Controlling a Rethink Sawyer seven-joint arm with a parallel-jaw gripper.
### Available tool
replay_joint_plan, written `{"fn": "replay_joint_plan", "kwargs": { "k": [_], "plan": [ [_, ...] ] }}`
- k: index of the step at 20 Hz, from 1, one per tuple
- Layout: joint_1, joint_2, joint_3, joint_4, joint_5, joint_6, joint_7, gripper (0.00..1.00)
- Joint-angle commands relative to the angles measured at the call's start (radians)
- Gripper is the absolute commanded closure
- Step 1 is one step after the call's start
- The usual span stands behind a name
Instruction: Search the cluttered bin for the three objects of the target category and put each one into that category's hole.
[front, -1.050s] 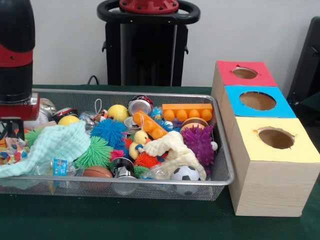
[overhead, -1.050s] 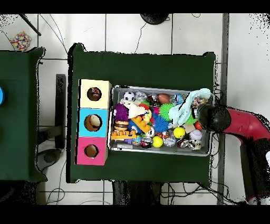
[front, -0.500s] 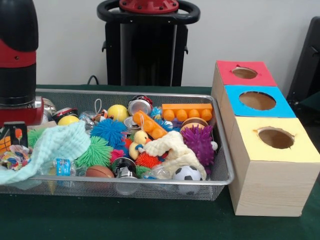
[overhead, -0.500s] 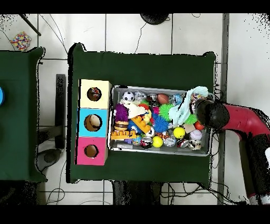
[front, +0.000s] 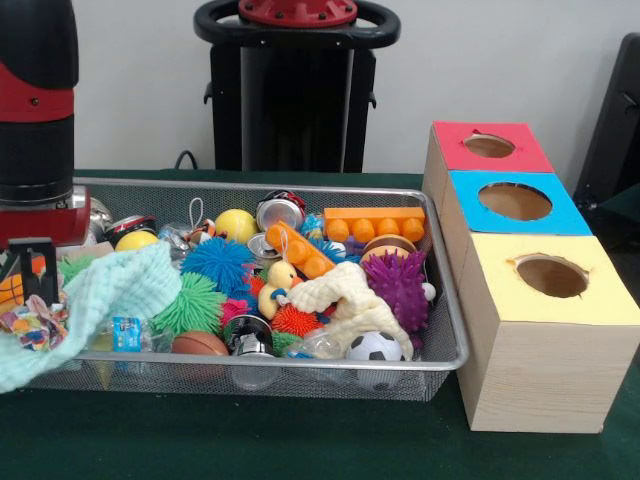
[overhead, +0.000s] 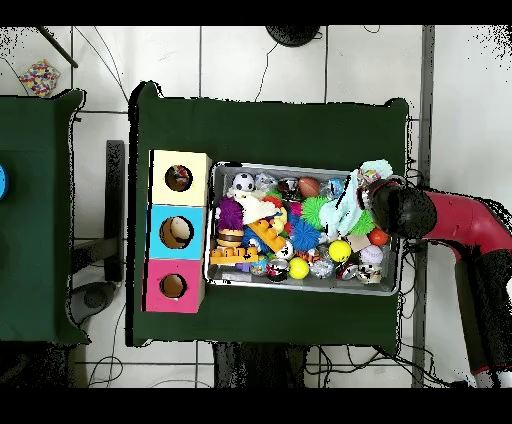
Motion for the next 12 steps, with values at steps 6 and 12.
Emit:
{"fn": "replay_joint_plan", "kwargs": {
  "k": [6, 12],
  "plan": [
    [0.020, -0.103, 0.155, 0.079, 0.059, 0.211, -0.270, 1.00],
    [0.038, -0.109, 0.122, 0.077, 0.105, 0.336, -0.212, 1.00]
  ]
}}
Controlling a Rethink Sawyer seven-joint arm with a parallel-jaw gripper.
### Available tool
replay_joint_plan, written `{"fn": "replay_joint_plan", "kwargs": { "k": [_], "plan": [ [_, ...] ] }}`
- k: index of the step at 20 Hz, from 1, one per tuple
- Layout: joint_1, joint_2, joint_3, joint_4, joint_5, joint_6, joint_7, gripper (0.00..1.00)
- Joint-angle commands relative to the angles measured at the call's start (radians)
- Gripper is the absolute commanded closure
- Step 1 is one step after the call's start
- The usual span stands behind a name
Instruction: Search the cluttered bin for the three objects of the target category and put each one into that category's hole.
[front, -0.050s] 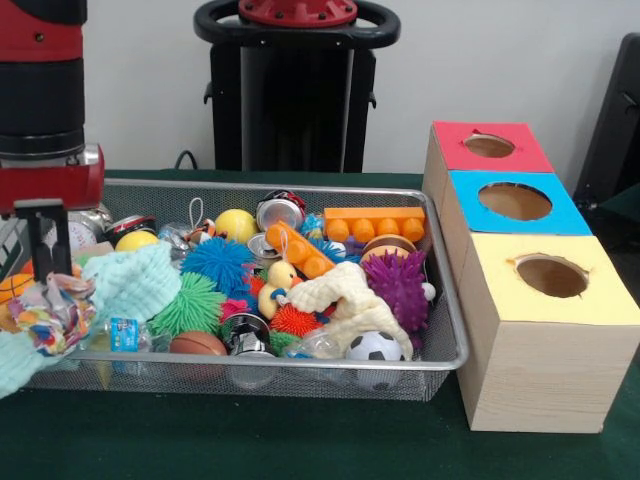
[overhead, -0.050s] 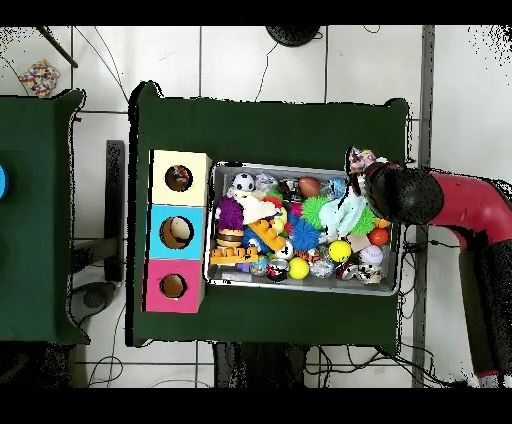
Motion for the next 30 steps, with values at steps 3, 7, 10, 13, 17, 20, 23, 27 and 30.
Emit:
{"fn": "replay_joint_plan", "kwargs": {
  "k": [3, 7, 10, 13, 17, 20, 23, 27, 30],
  "plan": [
    [0.035, -0.024, 0.042, 0.079, 0.036, 0.224, -0.207, 1.00],
    [0.034, -0.043, 0.024, 0.133, 0.071, 0.227, -0.117, 1.00],
    [0.028, -0.049, 0.016, 0.181, 0.109, 0.233, -0.068, 1.00],
    [0.036, -0.061, 0.001, 0.203, 0.130, 0.231, -0.033, 1.00],
    [0.037, -0.075, -0.004, 0.245, 0.154, 0.202, -0.002, 1.00],
    [0.042, -0.095, 0.007, 0.279, 0.162, 0.145, 0.014, 1.00],
    [0.061, -0.120, 0.011, 0.311, 0.168, 0.115, 0.037, 1.00],
    [0.077, -0.137, 0.013, 0.360, 0.199, 0.060, 0.101, 1.00],
    [0.091, -0.148, 0.012, 0.390, 0.225, -0.001, 0.155, 1.00]
  ]
}}
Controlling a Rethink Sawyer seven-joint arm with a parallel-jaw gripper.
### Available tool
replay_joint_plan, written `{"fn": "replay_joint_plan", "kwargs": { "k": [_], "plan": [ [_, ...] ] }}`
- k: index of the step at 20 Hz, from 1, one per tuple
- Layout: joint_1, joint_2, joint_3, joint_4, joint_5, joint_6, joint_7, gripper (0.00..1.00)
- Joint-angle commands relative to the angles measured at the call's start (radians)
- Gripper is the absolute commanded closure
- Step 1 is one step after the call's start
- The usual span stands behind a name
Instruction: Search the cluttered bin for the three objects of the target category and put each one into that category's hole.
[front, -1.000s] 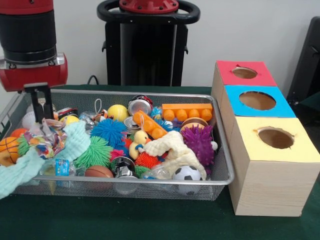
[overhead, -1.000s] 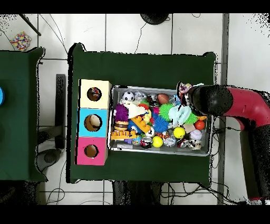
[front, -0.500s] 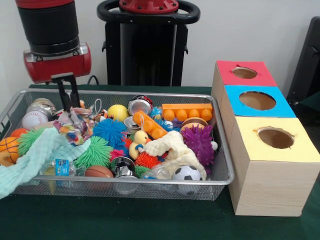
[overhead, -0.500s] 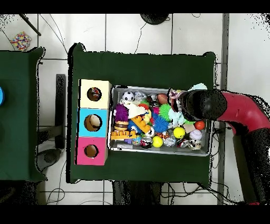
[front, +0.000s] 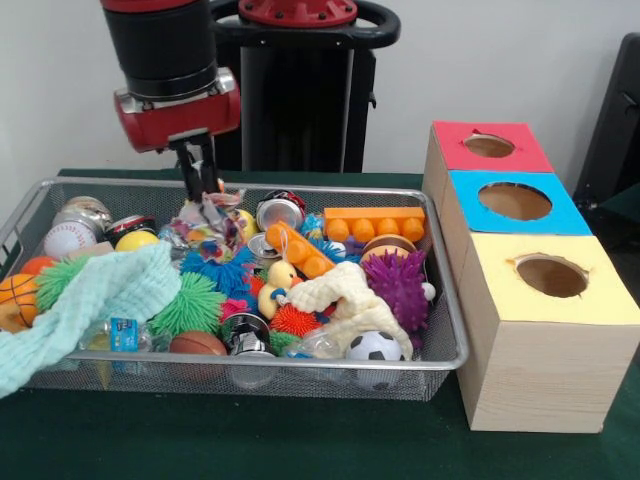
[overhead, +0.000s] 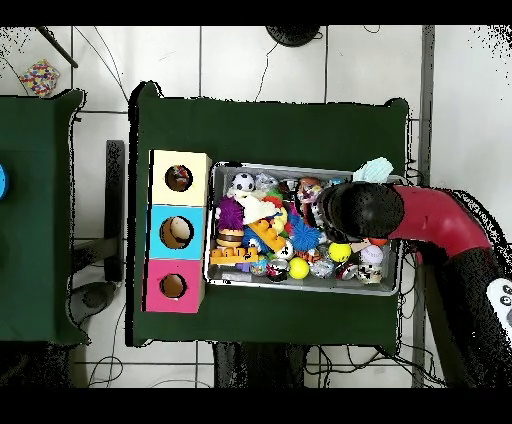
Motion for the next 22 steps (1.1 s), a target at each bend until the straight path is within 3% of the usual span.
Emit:
{"fn": "replay_joint_plan", "kwargs": {
  "k": [1, 10, 22],
  "plan": [
    [0.041, -0.044, 0.007, 0.170, 0.061, -0.137, 0.167, 1.00],
    [0.107, -0.089, -0.039, 0.212, 0.132, -0.278, 0.268, 1.00],
    [0.206, -0.145, -0.099, 0.237, 0.214, -0.371, 0.277, 1.00]
  ]
}}
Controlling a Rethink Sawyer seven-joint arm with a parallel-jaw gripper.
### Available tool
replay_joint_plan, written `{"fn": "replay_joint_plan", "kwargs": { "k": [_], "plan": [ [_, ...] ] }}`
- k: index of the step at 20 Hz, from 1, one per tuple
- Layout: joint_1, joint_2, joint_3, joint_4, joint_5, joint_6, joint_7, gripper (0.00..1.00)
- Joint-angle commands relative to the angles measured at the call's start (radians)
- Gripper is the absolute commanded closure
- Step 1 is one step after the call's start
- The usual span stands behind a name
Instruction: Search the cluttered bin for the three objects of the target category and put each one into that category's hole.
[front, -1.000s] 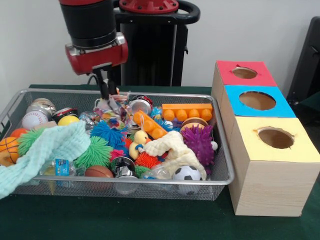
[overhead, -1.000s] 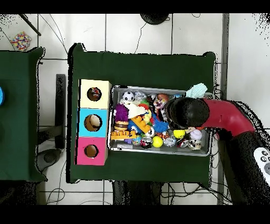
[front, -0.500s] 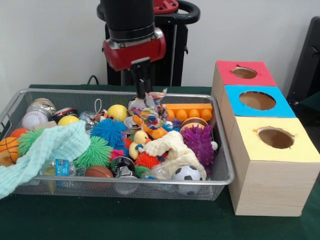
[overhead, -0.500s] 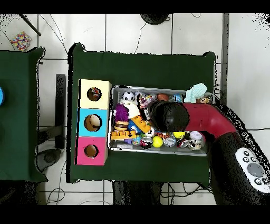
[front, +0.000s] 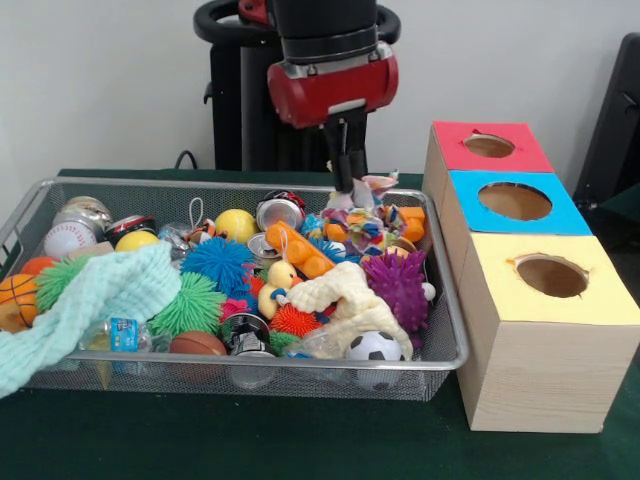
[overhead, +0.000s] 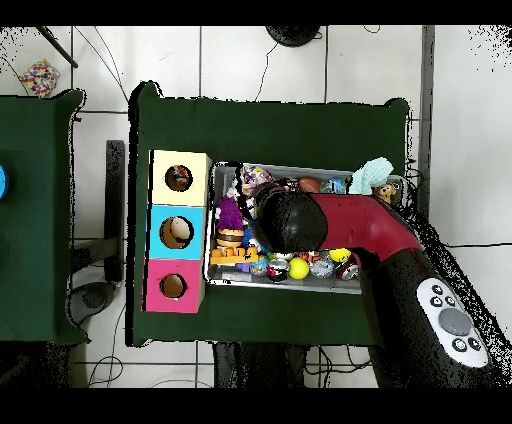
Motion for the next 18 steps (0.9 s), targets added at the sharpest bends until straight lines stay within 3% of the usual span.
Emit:
{"fn": "replay_joint_plan", "kwargs": {
  "k": [1, 18],
  "plan": [
    [0.042, -0.037, -0.070, 0.089, 0.061, -0.067, 0.273, 1.00],
    [0.142, -0.076, -0.120, 0.147, 0.121, -0.243, 0.294, 1.00]
  ]
}}
